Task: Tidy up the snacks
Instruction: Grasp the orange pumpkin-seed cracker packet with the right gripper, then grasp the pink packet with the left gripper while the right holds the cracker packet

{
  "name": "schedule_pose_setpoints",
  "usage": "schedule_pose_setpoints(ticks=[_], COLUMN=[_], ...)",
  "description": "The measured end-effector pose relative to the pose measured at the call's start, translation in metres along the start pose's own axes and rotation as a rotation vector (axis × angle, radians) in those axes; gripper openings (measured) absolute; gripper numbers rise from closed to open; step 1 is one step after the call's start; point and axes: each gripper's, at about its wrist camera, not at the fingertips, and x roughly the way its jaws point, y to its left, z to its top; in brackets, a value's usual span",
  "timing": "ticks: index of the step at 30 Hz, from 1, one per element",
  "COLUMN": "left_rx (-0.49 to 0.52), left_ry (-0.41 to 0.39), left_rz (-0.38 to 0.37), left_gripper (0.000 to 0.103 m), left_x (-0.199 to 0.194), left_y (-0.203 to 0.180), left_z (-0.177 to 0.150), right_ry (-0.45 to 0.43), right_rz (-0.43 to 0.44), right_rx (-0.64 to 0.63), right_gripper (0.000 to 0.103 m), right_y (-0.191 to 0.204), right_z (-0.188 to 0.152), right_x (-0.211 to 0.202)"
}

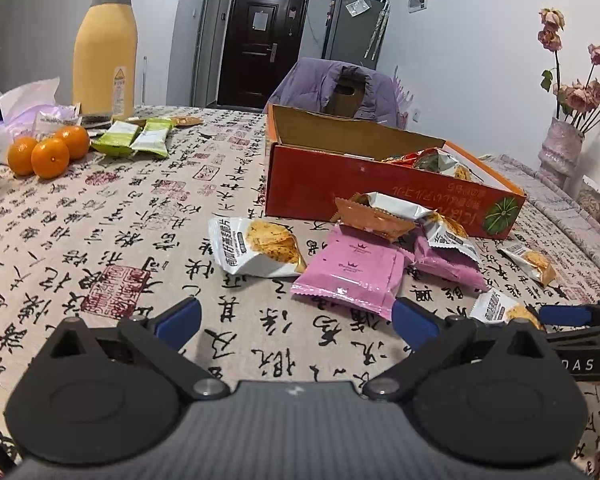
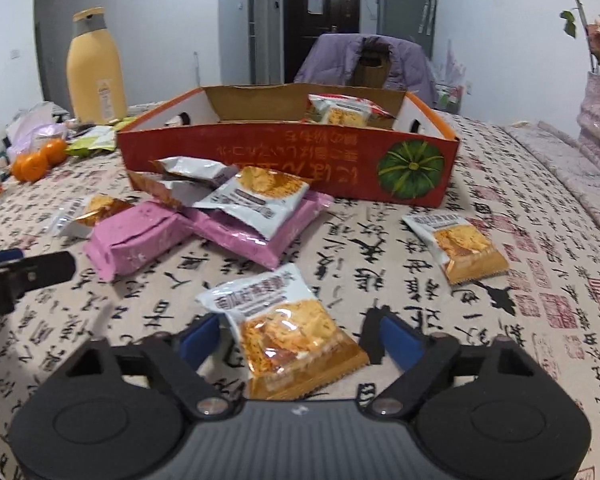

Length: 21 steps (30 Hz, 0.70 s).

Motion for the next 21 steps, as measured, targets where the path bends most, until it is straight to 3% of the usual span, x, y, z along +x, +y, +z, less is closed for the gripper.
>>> schedule_pose_setpoints(ticks=[4, 5, 9, 12, 21], left_rx=[-0.021, -0.021, -0.014, -0.034, 0.025], left_ry=[0.013, 0.013, 0.009, 0.01, 0.001], left_rz=[-0.009, -0.01, -0.008, 0.029, 0.009], left_gripper=[0.103, 0.103, 0.103, 0.103, 0.103], left_x=[0.002, 0.002, 0.001, -0.001, 0.007], left_y=[0.003, 0.003, 0.002, 0.003, -0.014], left_z=[0.0, 0.0, 0.0, 0.004, 0.033], right_ry=[-0.016, -0.026, -0.058, -0.088, -0.17], right_rz=[0.021, 0.026, 0.024, 0.018, -0.016], right_rx=[-0.028, -0.029, -0.029, -0.023, 0.051], right_gripper=[0.059, 0.051, 0.041, 0.04, 0.04], right_y=[0.004, 0.004, 0.005, 0.002, -0.022], right_z=[-0.002, -0.003, -0.009, -0.011, -0.005], right_x=[-0.005, -0.007, -0.016, -0.027, -0.042])
